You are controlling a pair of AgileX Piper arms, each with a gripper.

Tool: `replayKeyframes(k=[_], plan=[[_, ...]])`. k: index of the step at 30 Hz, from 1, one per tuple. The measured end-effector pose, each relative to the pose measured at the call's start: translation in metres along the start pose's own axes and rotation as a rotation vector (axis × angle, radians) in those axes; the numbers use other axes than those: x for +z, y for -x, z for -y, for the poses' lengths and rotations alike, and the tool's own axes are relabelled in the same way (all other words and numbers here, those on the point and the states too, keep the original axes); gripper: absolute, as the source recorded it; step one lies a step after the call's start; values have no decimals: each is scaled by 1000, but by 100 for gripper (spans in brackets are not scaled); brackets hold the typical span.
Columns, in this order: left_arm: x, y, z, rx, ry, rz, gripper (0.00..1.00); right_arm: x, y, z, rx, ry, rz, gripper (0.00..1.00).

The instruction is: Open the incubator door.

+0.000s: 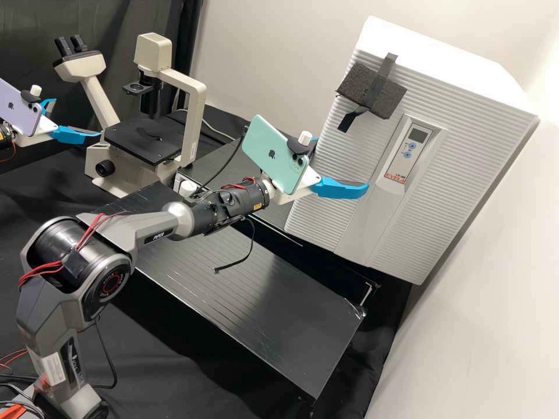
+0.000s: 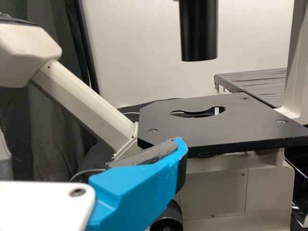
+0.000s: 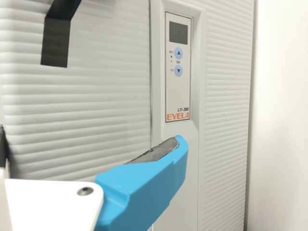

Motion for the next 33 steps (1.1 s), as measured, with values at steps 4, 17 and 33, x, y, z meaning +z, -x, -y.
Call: replayKeyframes(k=[4, 17, 33], plan=[[0, 0, 0, 0, 0, 0, 100, -3, -1, 0, -12, 10, -2, 0], [0, 0, 0, 0, 0, 0, 100, -7, 1, 5, -36, 12, -5, 0], [0, 0, 0, 0, 0, 0, 100, -11, 3, 5, -65, 30, -9, 0]])
